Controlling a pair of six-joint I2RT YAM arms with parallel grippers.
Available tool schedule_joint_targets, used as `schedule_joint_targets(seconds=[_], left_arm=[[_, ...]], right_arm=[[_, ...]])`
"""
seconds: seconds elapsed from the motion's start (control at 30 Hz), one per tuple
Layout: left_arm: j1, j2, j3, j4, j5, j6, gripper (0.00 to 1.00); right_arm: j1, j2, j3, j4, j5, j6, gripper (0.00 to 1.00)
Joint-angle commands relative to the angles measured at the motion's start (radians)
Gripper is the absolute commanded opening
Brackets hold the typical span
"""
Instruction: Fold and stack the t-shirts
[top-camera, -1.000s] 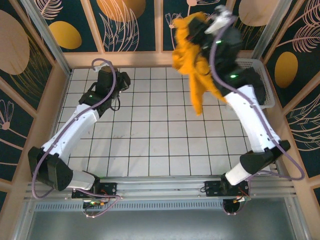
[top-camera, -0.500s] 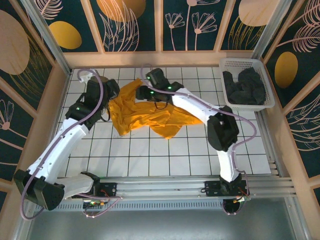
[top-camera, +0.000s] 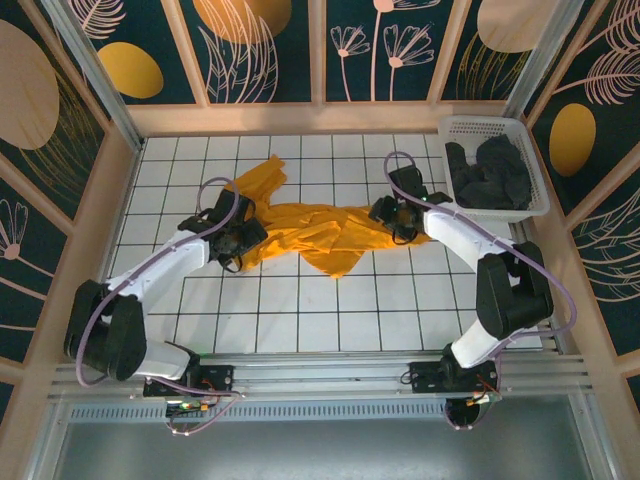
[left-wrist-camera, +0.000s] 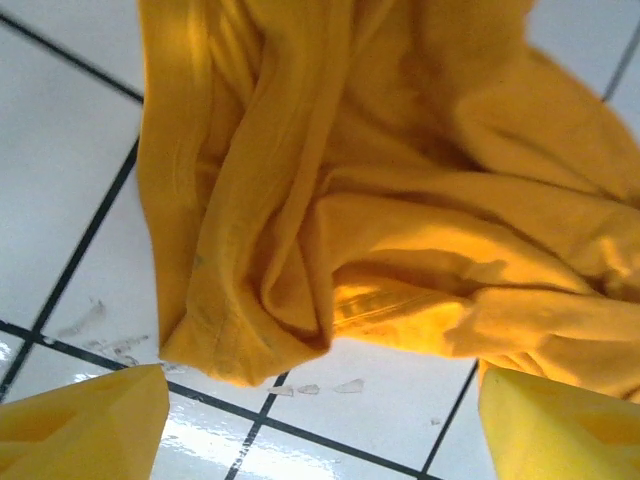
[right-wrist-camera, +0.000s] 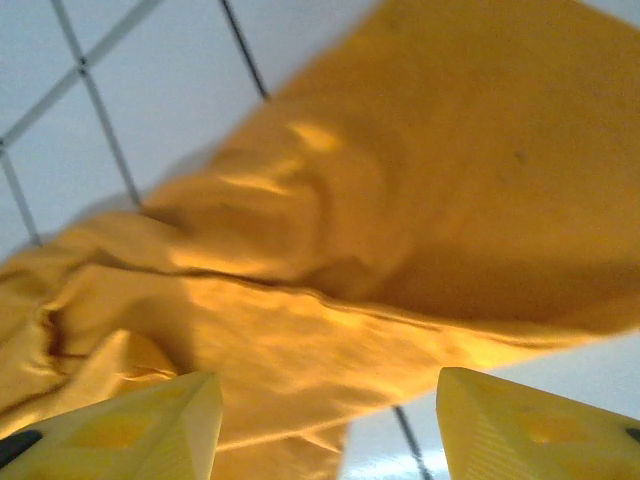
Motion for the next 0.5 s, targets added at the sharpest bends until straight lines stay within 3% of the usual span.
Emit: schedule_joint_targets(seconds=[0.0, 0.2, 0.3, 0.37, 0.47], left_arm=[[0.003, 0.023, -0.039, 0.051, 0.053, -0.14, 0.82], [0.024, 0.071, -0.099, 0.186, 0.113, -0.275, 0.8], [0.037, 0.12, -0.128, 0.24, 0.141, -0.31, 0.72], [0.055, 0.143, -0.147, 0.261, 0.149, -0.316, 0.56], [0.106, 0.115, -0.182, 0.259, 0.109, -0.294, 0.23]], right_arm=[[-0.017, -0.04, -0.034, -0.024, 0.02, 0.008, 0.6], [-0.03, -0.009, -0.063, -0.016, 0.001, -0.02, 0.61], [-0.041, 0.006, -0.085, 0.0, -0.008, -0.031, 0.62], [-0.05, 0.024, -0.093, 0.005, -0.011, -0.039, 0.62], [-0.065, 0.059, -0.099, 0.013, -0.012, -0.054, 0.62]])
